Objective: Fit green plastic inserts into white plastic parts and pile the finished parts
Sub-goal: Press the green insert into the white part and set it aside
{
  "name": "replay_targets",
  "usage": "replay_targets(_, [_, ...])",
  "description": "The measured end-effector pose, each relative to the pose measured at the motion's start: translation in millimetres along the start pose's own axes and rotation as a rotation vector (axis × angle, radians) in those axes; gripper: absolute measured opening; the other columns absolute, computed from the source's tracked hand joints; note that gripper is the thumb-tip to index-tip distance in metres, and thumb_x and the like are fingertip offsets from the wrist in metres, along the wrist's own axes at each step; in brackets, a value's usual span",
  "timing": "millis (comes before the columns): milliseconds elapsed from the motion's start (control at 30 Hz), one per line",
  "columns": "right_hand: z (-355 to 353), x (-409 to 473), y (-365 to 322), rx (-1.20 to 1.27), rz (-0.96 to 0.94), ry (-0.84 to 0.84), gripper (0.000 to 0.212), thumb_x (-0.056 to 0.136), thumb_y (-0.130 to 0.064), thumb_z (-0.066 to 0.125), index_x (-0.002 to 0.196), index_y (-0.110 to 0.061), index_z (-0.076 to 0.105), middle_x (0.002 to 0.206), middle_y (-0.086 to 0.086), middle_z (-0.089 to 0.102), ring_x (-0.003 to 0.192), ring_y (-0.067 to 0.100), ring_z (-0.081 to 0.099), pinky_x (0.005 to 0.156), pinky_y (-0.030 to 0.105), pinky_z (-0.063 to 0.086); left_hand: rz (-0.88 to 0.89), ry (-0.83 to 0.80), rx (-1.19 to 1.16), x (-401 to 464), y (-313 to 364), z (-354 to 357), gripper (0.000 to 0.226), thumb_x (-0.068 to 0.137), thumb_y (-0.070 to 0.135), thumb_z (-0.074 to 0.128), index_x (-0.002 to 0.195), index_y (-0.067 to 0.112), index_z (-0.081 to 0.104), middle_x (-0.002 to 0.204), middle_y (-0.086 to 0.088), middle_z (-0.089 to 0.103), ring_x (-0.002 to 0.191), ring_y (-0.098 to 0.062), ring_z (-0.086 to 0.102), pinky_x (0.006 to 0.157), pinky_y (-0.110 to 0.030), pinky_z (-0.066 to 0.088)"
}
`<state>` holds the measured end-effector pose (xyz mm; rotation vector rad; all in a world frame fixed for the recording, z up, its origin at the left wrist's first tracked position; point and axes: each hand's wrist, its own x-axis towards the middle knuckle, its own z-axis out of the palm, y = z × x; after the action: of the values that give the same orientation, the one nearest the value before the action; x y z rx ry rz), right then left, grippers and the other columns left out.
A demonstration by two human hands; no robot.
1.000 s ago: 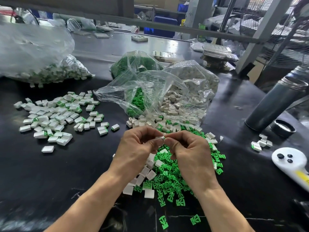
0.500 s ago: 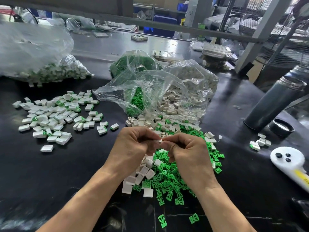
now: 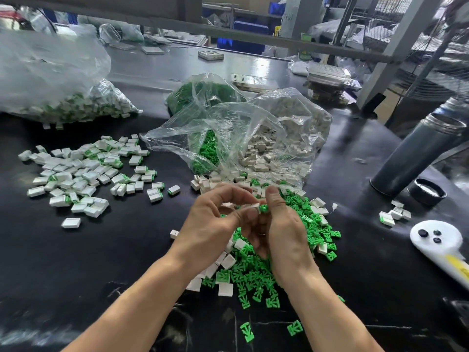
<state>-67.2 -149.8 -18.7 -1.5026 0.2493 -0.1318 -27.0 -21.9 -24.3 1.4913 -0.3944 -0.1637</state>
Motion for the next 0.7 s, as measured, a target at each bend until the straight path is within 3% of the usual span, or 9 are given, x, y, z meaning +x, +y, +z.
replay_targets(133, [6,-3,-2,0.03,-0.006,0.039,0.065,0.11,-0.045,0.035,0.06,-0.031,0.074,0.049,-0.002,0.051,0.04,0.009,0.041,0.036,0.018,0.028,-0.018,-0.03,-0.082,-3,-1,6,0.009,0.09,0.006,0.074,0.089,0.015,0.074,0.099,-0.021,0.073,0.084,-0.04,0.071,0.077,-0.043,0.061])
replay_targets(233, [5,-2,-1,0.045,-0.064,0.037,0.069,0.112,-0.031,0.032,0.058,-0.036,0.075,0.046,-0.011,0.058,0.041,-0.002,0.053,0.039,0.011,0.038,-0.025,-0.029,-0.079,-4,-2,10,0.007,0.09,0.003,0.073,0.093,0.009,0.073,0.103,-0.01,0.077,0.095,-0.036,0.073,0.087,-0.043,0.06])
replay_targets(333, [5,2,4,-0.04,-0.133,0.064,0.059,0.112,-0.032,0.033,0.077,-0.037,0.08,0.071,-0.007,0.075,0.07,0.004,0.072,0.06,0.017,0.053,-0.029,-0.028,-0.068,-4,-1,12,0.008,0.089,0.004,0.075,0.095,0.009,0.074,0.109,-0.003,0.077,0.102,-0.035,0.072,0.096,-0.052,0.057])
replay_targets(400, [7,3,8,-0.061,-0.163,0.096,0.049,0.106,-0.042,0.033,0.088,-0.04,0.079,0.086,-0.005,0.079,0.086,0.01,0.075,0.07,0.024,0.055,-0.022,-0.013,-0.079,-4,0,12,0.008,0.088,0.004,0.075,0.096,0.007,0.074,0.11,-0.003,0.077,0.103,-0.036,0.072,0.097,-0.053,0.056])
replay_targets(467, [8,3,7,-0.044,-0.174,0.108,0.05,0.105,-0.044,0.033,0.087,-0.039,0.079,0.079,-0.008,0.077,0.078,0.005,0.073,0.065,0.019,0.053,-0.015,0.001,-0.091,-5,3,12,0.009,0.087,0.005,0.076,0.095,0.006,0.074,0.112,-0.004,0.076,0.103,-0.034,0.073,0.097,-0.053,0.056])
replay_targets(567, [9,1,4,0.049,-0.175,0.076,0.062,0.113,-0.038,0.032,0.07,-0.035,0.077,0.05,-0.014,0.06,0.047,-0.003,0.057,0.044,0.009,0.04,-0.001,0.002,-0.103,-5,5,11,0.009,0.086,0.005,0.076,0.095,0.005,0.074,0.111,-0.006,0.077,0.105,-0.029,0.073,0.1,-0.05,0.056])
replay_targets(700, [8,0,4,0.082,-0.178,0.032,0.065,0.113,-0.036,0.032,0.064,-0.034,0.075,0.046,-0.014,0.056,0.041,-0.003,0.051,0.04,0.01,0.037,0.004,0.017,-0.1,-5,4,12,0.012,0.085,0.005,0.076,0.097,0.002,0.073,0.109,-0.01,0.076,0.106,-0.03,0.072,0.1,-0.051,0.054])
